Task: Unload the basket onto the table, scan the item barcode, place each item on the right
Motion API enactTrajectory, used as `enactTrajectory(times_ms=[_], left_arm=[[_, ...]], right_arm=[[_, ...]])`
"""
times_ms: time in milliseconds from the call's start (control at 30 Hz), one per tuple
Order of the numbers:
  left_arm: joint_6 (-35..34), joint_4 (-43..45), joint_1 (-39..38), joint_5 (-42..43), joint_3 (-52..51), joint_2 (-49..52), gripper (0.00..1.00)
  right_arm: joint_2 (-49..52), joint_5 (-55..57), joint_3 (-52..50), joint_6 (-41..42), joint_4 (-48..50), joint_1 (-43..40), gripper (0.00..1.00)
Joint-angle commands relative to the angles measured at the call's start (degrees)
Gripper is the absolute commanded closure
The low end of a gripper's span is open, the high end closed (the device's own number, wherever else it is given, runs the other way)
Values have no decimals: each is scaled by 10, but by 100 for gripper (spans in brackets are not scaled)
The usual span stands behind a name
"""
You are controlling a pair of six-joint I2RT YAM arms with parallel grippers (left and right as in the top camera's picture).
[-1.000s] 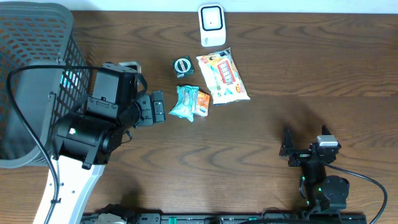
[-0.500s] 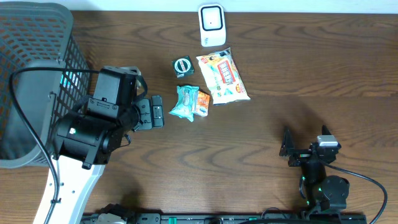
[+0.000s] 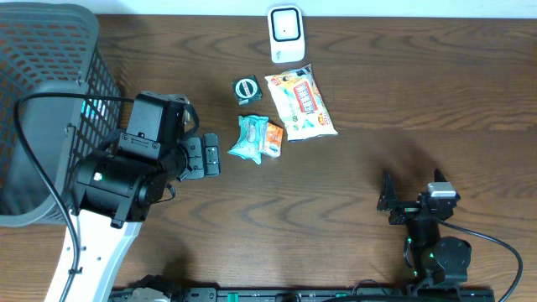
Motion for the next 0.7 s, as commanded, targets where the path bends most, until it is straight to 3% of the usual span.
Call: enactTrajectory(times_ms=[0,667], left_arm=[[7,-5,2,-7,3,0,2],[7,-42,2,-1,2,-37,2]], right_arm=[[-3,-3,-1,8,-2,5,1],[-3,-3,-1,8,-2,5,1]])
